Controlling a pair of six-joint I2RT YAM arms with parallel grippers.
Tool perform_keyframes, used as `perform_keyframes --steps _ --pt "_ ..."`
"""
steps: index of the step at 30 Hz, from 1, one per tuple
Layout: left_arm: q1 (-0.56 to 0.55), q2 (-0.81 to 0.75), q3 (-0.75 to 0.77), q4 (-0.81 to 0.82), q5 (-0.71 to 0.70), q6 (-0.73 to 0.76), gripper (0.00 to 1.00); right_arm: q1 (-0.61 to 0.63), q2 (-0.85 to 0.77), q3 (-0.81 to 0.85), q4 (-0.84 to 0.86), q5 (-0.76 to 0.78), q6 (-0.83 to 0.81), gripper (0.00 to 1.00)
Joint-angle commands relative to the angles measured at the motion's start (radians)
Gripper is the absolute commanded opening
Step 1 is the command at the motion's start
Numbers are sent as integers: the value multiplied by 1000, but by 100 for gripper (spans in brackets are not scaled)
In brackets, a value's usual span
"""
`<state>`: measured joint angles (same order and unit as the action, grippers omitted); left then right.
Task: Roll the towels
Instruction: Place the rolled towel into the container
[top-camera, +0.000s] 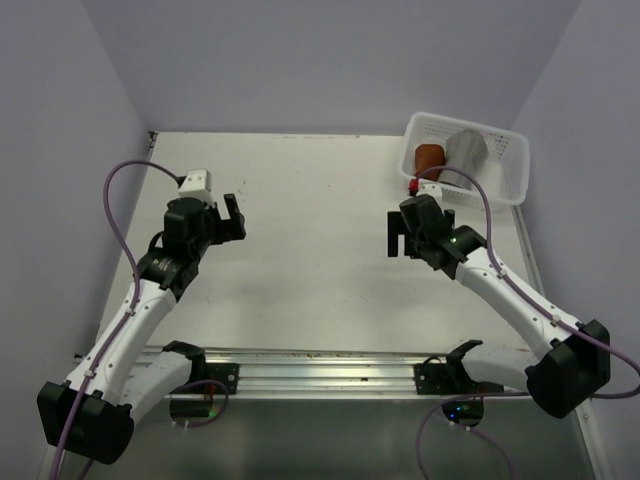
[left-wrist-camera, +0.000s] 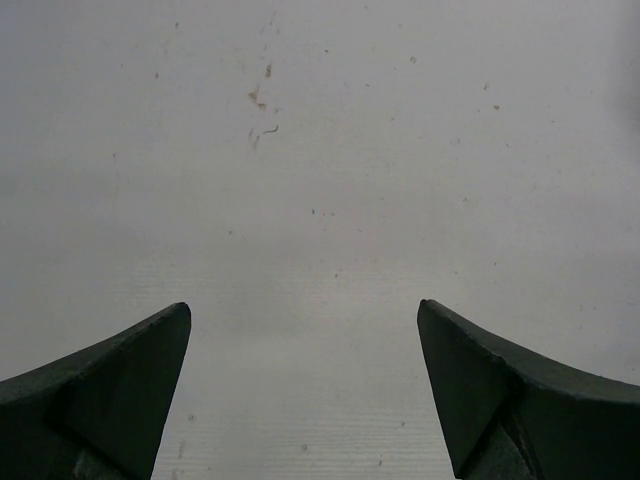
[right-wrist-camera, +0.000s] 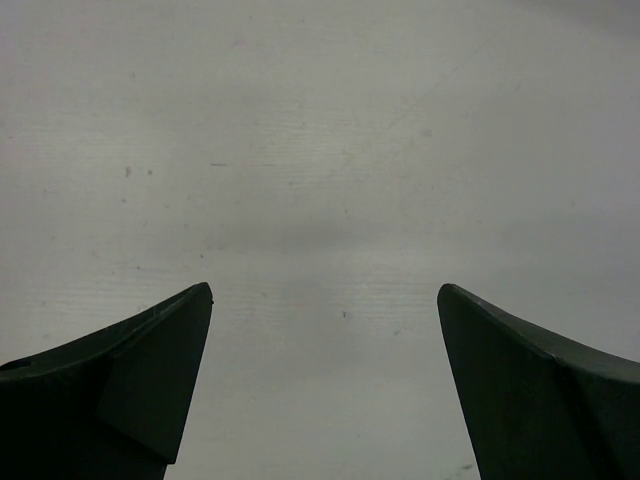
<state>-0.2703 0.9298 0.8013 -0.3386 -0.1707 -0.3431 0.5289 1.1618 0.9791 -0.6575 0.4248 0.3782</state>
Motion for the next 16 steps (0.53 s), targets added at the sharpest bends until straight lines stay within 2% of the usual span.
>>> perform_keyframes --steps 1,16 --pt "8 -26 -8 27 -38 32 100 -1 24 52 -74 42 36 99" --pt "2 -16 -7 21 -56 36 100 -7 29 18 -42 69 48 99"
